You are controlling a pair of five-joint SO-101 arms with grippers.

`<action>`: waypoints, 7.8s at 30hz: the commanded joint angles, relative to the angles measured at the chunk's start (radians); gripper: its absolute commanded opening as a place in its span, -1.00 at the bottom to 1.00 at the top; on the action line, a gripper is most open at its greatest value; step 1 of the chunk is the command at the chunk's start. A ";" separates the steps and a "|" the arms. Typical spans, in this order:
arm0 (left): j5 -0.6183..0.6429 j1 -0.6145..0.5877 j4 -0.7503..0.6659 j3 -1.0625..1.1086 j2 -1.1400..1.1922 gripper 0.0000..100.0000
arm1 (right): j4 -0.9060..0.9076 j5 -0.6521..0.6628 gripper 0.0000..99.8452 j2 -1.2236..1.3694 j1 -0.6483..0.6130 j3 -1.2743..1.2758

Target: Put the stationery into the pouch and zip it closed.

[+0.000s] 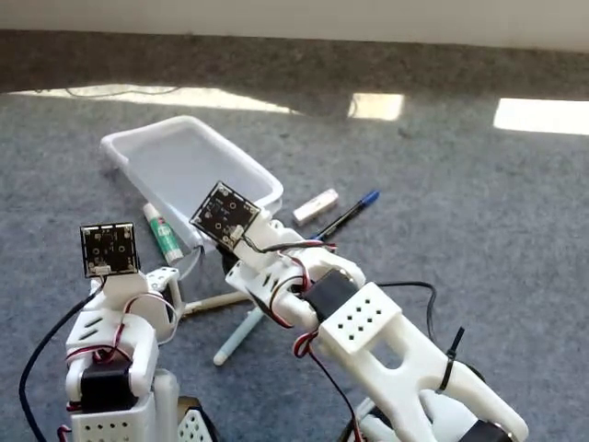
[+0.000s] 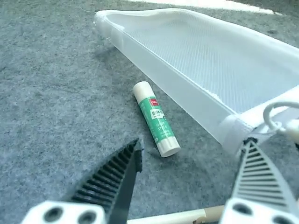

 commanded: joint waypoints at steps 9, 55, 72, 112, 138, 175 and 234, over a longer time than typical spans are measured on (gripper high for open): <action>-0.014 0.012 -0.135 0.059 -0.001 -0.56 | 0.022 0.006 -0.99 -0.038 -0.025 -0.010; -0.095 -0.248 -0.138 0.001 -0.002 -0.99 | 0.022 -0.239 -0.99 -0.039 0.283 -0.084; -0.094 -0.180 -0.127 0.027 -0.001 -0.59 | 0.127 -0.183 -0.99 -0.450 0.151 -0.024; 0.077 -0.165 -0.089 0.005 -0.001 -0.37 | 0.280 -0.110 -0.99 -0.805 0.025 0.008; -0.029 -0.150 -0.098 -0.053 -0.001 -0.99 | 0.271 -0.078 -0.70 -0.811 -0.013 0.015; -0.072 -0.101 0.100 -0.622 0.392 -0.99 | 0.024 -0.325 -0.63 0.067 0.478 -0.208; 0.110 -0.154 0.155 -0.911 0.943 -0.99 | 0.837 -0.712 -0.72 1.449 0.440 -1.650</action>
